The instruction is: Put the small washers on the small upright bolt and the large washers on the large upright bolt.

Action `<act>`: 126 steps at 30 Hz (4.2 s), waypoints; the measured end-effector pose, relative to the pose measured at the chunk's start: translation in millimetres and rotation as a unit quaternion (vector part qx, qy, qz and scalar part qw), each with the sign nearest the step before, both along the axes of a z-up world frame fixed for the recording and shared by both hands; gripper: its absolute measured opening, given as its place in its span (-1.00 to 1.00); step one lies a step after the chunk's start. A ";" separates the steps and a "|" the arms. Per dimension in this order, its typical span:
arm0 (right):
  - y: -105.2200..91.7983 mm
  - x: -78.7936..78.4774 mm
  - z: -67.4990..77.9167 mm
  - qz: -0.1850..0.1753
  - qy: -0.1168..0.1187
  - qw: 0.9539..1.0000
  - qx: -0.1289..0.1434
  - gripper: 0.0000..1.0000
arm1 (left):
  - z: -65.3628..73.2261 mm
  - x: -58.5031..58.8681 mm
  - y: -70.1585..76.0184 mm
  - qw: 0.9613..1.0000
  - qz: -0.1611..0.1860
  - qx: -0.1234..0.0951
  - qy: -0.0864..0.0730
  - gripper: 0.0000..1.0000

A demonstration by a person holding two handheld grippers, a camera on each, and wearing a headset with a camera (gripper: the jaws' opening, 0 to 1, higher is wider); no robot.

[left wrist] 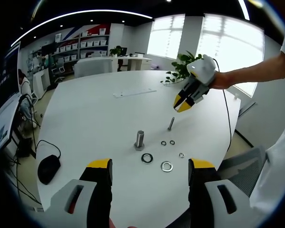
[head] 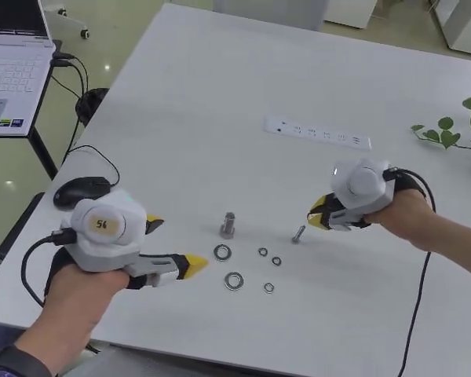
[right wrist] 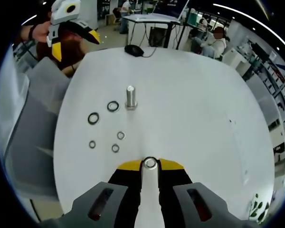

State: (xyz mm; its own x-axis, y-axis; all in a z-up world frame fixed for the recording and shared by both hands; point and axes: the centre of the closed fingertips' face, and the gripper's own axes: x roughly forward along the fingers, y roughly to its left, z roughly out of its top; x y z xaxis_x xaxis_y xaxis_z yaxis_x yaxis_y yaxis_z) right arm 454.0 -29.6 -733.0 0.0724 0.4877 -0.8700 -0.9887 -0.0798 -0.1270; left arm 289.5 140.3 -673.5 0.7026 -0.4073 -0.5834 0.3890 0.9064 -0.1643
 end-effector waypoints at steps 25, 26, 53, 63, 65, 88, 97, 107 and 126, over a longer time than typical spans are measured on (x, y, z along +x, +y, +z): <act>1.0 -13.2 -18.0 0.024 0.015 0.998 -0.049 -0.75 | -6.5 0.8 6.4 1.000 0.007 -0.002 0.006 0.28; 1.0 -13.4 -18.0 0.024 0.016 0.998 -0.049 -0.75 | -6.4 0.7 6.3 1.000 0.008 -0.003 0.006 0.28; 2.4 -5.8 -47.2 0.038 0.018 0.996 -0.082 -0.74 | -9.4 -1.4 5.9 1.000 0.010 -0.004 0.010 0.28; 4.1 -3.0 -59.8 0.038 0.020 0.995 -0.092 -0.82 | -9.5 -1.2 6.2 1.000 0.011 -0.004 0.011 0.28; 4.3 -4.4 -60.9 0.031 0.027 0.995 -0.086 -0.82 | -9.2 -1.8 5.3 1.000 0.010 -0.003 0.011 0.28; 0.2 -5.8 -60.6 0.020 0.035 0.997 -0.070 -0.69 | -10.3 -2.8 3.4 1.000 0.007 -0.003 0.011 0.28; 0.8 -3.5 -51.9 0.010 0.035 0.998 -0.055 -0.64 | -7.2 -2.9 1.3 1.000 0.004 -0.001 0.008 0.28; 1.7 -11.5 -24.7 -0.011 0.036 0.999 -0.024 -0.51 | -5.2 -4.8 -0.8 1.000 0.003 0.000 0.005 0.28; -4.0 -40.1 17.2 -0.015 0.031 0.999 0.035 -0.40 | -4.3 -5.0 -8.1 1.000 -0.002 0.001 0.003 0.28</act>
State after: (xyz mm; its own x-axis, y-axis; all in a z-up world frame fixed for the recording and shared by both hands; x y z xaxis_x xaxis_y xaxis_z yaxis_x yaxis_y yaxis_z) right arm 413.9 -33.7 -715.9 0.0350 0.5456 -0.8373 -0.9967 -0.0424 -0.0693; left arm 284.5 132.2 -677.8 0.6974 -0.4087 -0.5887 0.3911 0.9054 -0.1652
